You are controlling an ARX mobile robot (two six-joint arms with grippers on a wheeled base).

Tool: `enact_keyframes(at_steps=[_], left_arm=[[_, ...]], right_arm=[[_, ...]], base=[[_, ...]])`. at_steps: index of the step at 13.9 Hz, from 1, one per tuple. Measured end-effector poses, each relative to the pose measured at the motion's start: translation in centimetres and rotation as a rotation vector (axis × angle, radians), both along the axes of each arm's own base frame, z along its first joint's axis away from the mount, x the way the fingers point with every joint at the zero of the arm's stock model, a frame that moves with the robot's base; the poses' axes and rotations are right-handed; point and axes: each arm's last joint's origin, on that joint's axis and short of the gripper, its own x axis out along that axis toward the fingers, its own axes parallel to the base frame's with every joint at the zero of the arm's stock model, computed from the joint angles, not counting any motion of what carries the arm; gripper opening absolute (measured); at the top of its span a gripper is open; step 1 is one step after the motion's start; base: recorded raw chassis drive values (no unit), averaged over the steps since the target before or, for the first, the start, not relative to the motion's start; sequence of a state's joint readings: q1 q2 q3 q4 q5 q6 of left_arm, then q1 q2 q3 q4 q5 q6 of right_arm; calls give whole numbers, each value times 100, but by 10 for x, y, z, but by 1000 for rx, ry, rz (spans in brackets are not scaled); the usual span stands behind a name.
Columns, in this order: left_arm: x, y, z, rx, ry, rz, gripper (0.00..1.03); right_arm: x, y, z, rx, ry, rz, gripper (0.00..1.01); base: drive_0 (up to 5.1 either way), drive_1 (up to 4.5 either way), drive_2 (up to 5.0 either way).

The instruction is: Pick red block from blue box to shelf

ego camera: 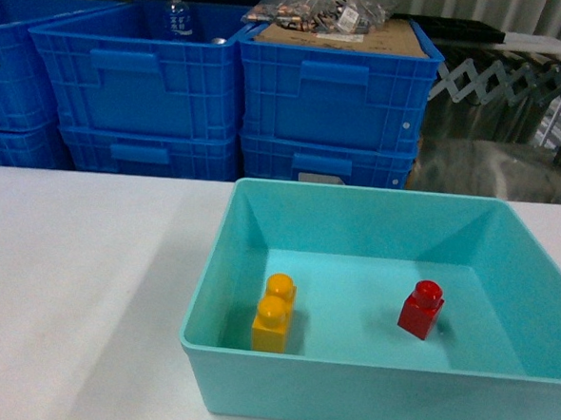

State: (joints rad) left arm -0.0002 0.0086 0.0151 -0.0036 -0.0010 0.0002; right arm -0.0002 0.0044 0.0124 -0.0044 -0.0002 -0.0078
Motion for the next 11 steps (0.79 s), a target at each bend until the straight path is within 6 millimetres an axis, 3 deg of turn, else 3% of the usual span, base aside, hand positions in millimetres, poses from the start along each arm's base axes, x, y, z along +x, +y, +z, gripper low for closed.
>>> enact_keyframes(at_steps=[5, 7, 9, 11], left_arm=[[0, 0, 0, 0, 0, 0, 98], [0, 0, 0, 0, 0, 0, 98], [0, 0, 0, 0, 0, 0, 98], [0, 0, 0, 0, 0, 1, 98]], right_arm=[[0, 0, 0, 0, 0, 0, 98], [4, 5, -3, -88, 91, 29, 98], [19, 18, 15, -149, 155, 112, 98], [46, 36, 35, -150, 225, 196, 98]], base=[[0, 0, 0], [0, 0, 0], [0, 0, 0], [0, 0, 0]])
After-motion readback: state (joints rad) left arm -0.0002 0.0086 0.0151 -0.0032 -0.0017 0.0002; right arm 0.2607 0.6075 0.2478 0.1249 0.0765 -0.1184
